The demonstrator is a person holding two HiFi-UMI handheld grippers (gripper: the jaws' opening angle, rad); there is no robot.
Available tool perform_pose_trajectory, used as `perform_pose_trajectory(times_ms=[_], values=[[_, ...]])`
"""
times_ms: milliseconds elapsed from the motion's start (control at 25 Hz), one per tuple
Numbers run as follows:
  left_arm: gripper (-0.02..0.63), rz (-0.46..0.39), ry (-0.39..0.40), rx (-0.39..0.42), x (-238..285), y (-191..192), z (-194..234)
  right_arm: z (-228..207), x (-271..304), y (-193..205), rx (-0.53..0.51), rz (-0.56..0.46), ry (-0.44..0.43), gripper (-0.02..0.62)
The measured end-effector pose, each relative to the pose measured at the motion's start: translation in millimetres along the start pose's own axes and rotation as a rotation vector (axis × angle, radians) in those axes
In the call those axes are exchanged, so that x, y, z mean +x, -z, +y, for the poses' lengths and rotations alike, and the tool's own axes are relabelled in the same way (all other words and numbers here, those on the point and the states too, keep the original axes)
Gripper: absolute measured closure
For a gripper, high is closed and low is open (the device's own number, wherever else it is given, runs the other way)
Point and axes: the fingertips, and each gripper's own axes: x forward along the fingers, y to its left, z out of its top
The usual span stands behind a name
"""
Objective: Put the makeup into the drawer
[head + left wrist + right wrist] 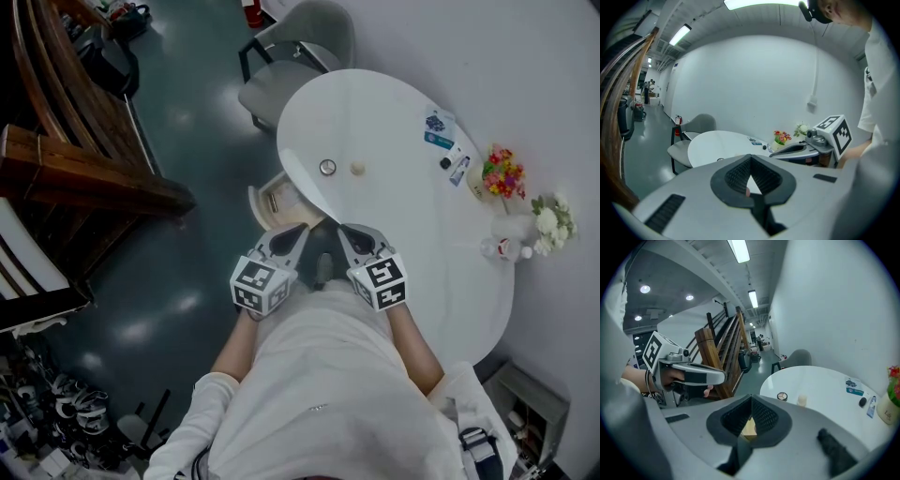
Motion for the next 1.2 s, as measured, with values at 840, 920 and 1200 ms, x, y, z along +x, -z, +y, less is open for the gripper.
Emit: perform_pose_trajectory(times_ms=[840,920,1200], values=[[0.598,0.047,-0.05,-0.042,15.1,10.7,10.9,-100.5,47.7,32.8,-0.019,0.128,0.117,0.496],[0.598,0.052,-0.057,-0.046,17.7,10.5,12.8,-113.3,57.2,33.2,-0.03,0.144,0.125,0.462],[0.598,0.054,-0.095,-0.067,21.8,9.1,23.6,-150.8,94.5,42.0,-0.067,0.211,0.158,0.392]])
